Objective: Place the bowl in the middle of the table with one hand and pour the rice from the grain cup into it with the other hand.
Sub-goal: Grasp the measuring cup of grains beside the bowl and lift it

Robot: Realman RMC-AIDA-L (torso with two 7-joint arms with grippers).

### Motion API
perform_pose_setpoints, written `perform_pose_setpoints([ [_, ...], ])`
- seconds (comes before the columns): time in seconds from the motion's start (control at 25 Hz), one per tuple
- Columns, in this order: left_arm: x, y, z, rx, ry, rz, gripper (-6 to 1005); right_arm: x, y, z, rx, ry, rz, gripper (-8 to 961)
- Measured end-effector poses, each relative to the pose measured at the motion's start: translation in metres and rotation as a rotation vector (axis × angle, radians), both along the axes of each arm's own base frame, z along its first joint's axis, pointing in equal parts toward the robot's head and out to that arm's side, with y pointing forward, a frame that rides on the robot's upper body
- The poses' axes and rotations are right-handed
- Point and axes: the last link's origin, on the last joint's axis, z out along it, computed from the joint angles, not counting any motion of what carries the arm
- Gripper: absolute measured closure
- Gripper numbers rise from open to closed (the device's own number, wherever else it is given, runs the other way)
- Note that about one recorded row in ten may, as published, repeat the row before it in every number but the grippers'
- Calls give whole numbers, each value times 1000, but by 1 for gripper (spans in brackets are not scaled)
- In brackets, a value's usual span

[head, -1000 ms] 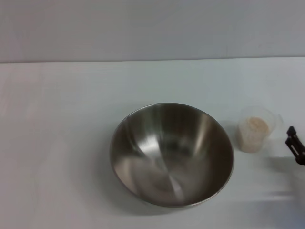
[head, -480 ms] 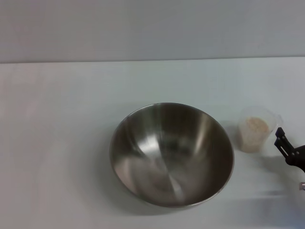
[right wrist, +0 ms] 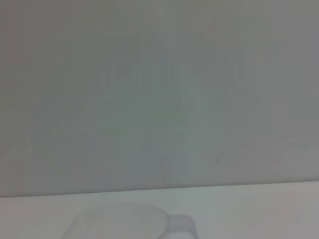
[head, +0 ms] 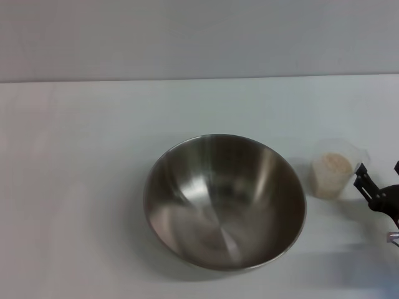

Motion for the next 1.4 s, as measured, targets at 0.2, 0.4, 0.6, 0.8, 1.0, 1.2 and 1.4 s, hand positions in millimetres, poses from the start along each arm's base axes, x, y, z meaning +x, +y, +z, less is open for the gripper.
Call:
perform_pose_setpoints([
  [0.2,-1,-2,0,-1,1,1,216,-1,2,1,3,-2,3,135],
  [0.4,-1,-2,-1,-5,2,3,216,-2,5,2,5,-2,6,135],
  [0.6,-2,-2,-1,-7,3,6,216,-4,9,2,9,-2,11,135],
  [0.8,-2,-2,-1,-8,4,8,215,-5,13,5,16,-9,20,135],
  [1.0,-4,-3,-2,-12,8,15,215,-7,16,5,19,-8,26,134],
  [1.2,-5,-4,-2,-13,9,17,215,-7,18,8,36,-2,17,134],
  [1.4,-6,-5,-2,-17,12,23,215,-7,19,8,39,1,17,134],
])
